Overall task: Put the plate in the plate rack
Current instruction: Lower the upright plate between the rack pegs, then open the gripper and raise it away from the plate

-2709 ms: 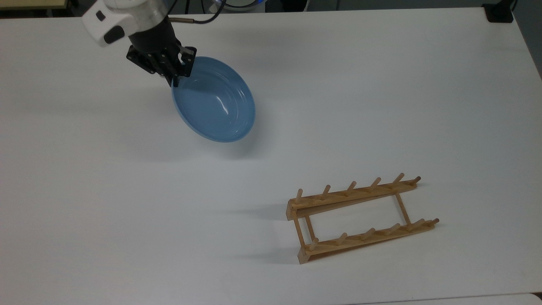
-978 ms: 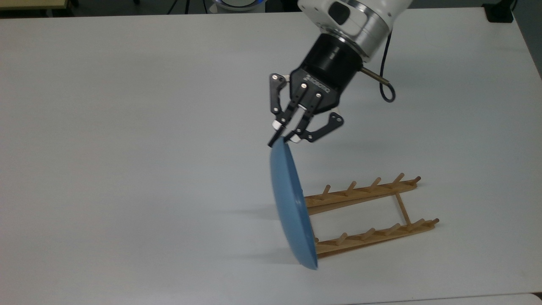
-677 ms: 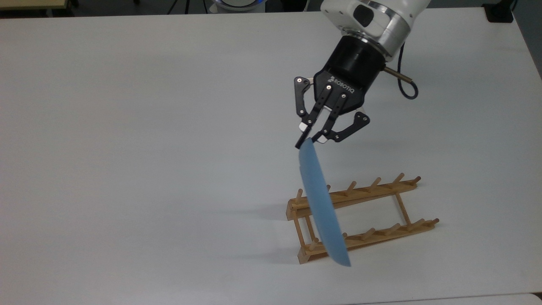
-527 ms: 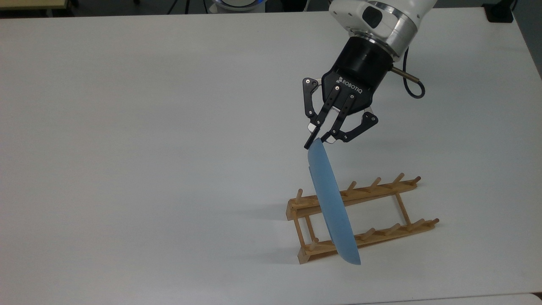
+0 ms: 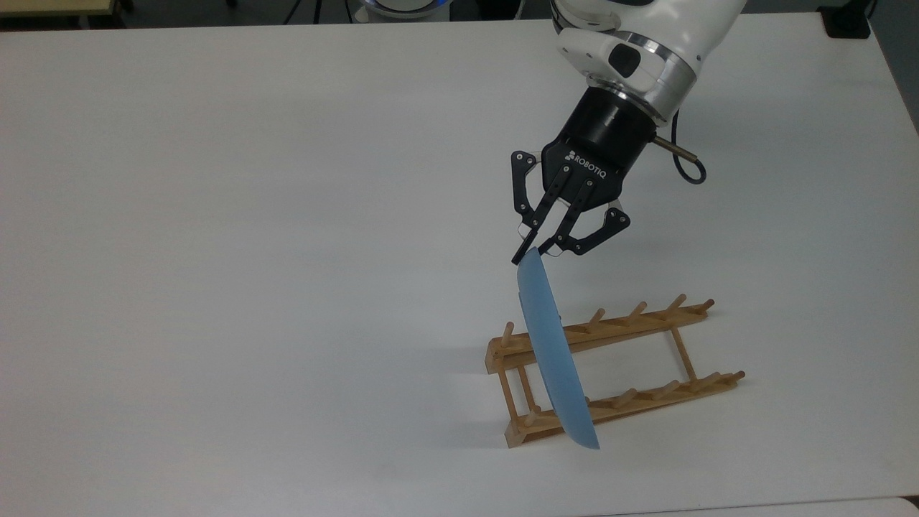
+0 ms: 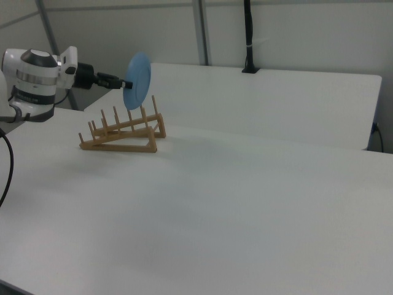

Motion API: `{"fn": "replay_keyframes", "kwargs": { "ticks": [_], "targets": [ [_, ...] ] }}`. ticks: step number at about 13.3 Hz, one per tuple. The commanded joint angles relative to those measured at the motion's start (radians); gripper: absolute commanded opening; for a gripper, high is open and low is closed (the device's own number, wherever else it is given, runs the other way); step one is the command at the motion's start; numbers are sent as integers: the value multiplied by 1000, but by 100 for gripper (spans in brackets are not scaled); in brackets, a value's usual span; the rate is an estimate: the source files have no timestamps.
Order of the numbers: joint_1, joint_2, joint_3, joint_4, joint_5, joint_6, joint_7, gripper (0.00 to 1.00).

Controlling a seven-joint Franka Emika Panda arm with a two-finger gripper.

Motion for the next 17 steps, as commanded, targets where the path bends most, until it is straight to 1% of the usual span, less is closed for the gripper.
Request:
{"fn": "replay_keyframes", "kwargs": {
  "ticks": [1,6,12,14,15,16,17],
  "targets": [
    [11,-9,-7,-46,-31,-9,27,0],
    [16,-4,-7,-45,-63,-20,53,0],
    [17,29,-7,-62,-63,-23,54,0],
    [8,31,-7,-60,-48,-22,54,40],
    [5,22,-6,-57,-43,-20,56,66],
    [4,13,-6,-54,-22,-19,48,86],
    [5,0,-6,-54,-5,-20,42,87]
  ]
}}
